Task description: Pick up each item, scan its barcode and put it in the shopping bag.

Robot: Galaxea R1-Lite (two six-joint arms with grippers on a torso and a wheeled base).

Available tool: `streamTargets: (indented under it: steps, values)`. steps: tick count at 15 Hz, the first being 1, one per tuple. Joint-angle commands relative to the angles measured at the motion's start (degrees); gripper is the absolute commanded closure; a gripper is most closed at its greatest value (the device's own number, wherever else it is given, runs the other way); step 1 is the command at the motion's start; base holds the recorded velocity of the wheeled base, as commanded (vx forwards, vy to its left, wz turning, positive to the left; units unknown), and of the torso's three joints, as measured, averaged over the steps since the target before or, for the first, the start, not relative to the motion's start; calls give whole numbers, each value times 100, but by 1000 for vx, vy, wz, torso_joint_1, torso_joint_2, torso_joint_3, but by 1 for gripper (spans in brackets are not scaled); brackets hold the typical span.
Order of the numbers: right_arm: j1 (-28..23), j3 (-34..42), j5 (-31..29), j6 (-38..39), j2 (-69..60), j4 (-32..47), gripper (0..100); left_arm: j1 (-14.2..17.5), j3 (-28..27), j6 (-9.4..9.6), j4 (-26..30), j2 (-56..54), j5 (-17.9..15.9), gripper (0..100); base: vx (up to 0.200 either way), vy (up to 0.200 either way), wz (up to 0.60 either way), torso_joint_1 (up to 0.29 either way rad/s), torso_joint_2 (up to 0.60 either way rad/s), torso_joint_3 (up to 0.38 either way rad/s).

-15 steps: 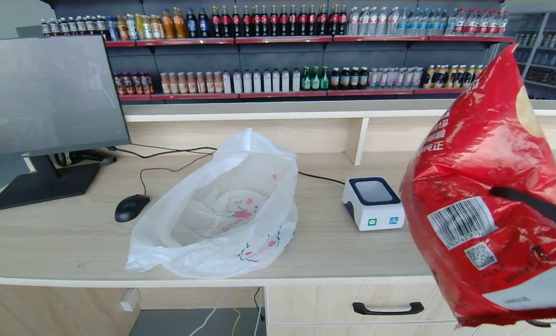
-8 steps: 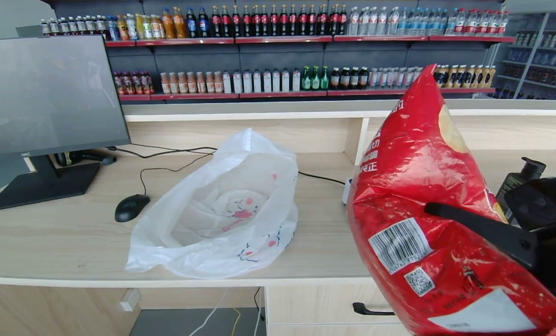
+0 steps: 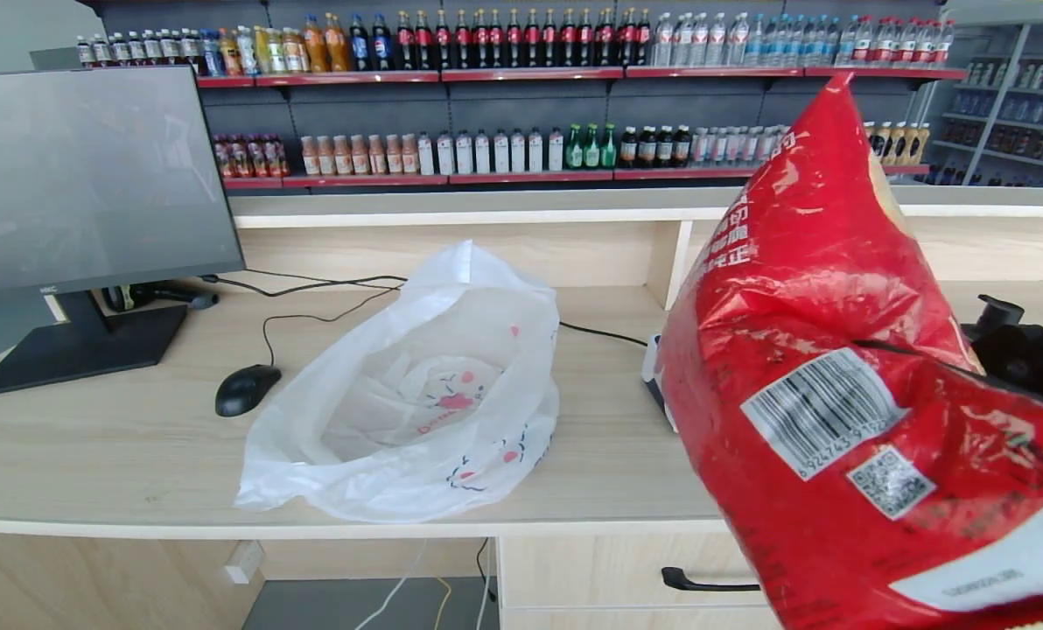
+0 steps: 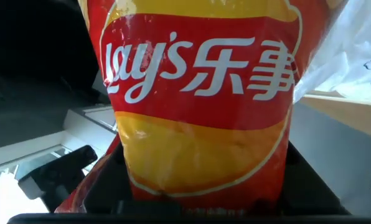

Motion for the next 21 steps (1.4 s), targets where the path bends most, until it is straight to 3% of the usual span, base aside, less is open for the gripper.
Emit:
streamTargets:
  steps: [1,21]
  values:
    - [5,-149,10,377,-324,-3,100,0,1,-5,1,-2,0,0,0,0,0,0,0,0]
    - [110,-96,2,439,-69,-3,100,0,1,4,1,-2,0,0,0,0,0,0,0,0]
